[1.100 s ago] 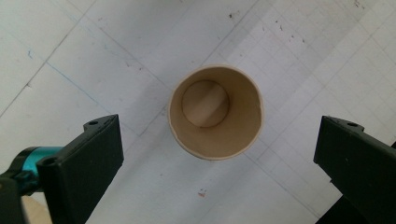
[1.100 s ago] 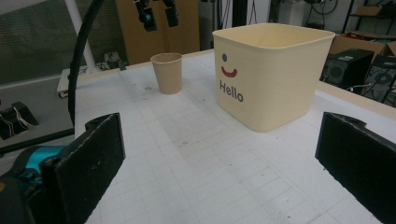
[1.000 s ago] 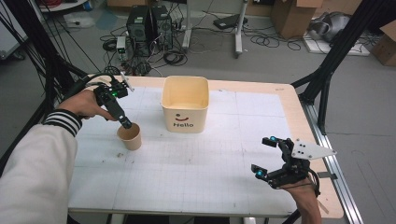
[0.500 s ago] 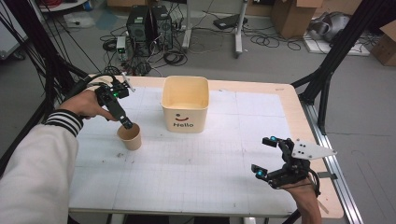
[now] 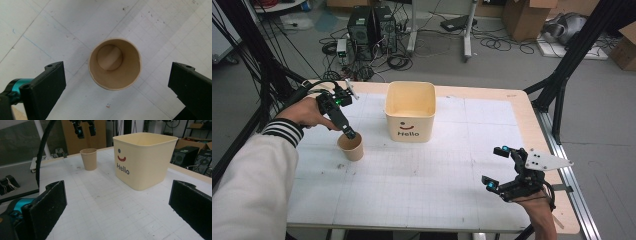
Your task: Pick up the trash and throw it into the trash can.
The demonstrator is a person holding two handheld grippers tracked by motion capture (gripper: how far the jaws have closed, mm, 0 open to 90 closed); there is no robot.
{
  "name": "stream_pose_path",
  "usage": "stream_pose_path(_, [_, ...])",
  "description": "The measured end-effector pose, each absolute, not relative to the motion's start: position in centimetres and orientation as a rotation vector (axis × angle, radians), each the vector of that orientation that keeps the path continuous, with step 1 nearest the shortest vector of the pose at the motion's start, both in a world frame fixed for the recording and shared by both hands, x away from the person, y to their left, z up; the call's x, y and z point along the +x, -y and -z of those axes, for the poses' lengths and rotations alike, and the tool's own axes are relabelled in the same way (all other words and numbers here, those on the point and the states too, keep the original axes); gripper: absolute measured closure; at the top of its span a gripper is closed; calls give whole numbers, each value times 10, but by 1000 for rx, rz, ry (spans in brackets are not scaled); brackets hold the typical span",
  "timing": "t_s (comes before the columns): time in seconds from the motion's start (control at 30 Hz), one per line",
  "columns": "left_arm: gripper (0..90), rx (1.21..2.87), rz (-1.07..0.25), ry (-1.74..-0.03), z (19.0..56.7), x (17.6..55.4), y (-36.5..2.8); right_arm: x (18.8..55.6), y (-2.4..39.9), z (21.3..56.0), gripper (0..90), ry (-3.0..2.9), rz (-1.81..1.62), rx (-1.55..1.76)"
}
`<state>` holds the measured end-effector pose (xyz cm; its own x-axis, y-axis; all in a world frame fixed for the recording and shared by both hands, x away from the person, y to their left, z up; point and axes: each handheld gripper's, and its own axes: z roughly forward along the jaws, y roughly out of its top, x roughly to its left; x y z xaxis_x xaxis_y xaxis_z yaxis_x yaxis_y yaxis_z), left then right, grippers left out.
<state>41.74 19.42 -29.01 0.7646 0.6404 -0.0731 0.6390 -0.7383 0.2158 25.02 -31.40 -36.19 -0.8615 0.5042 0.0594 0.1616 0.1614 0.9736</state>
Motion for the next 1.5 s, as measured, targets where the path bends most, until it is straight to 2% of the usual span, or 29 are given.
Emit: stream_pose_path(1.5, [18,2750,-4,-1045,345,414,-191,250,315,362,3,-2165,-1758,642])
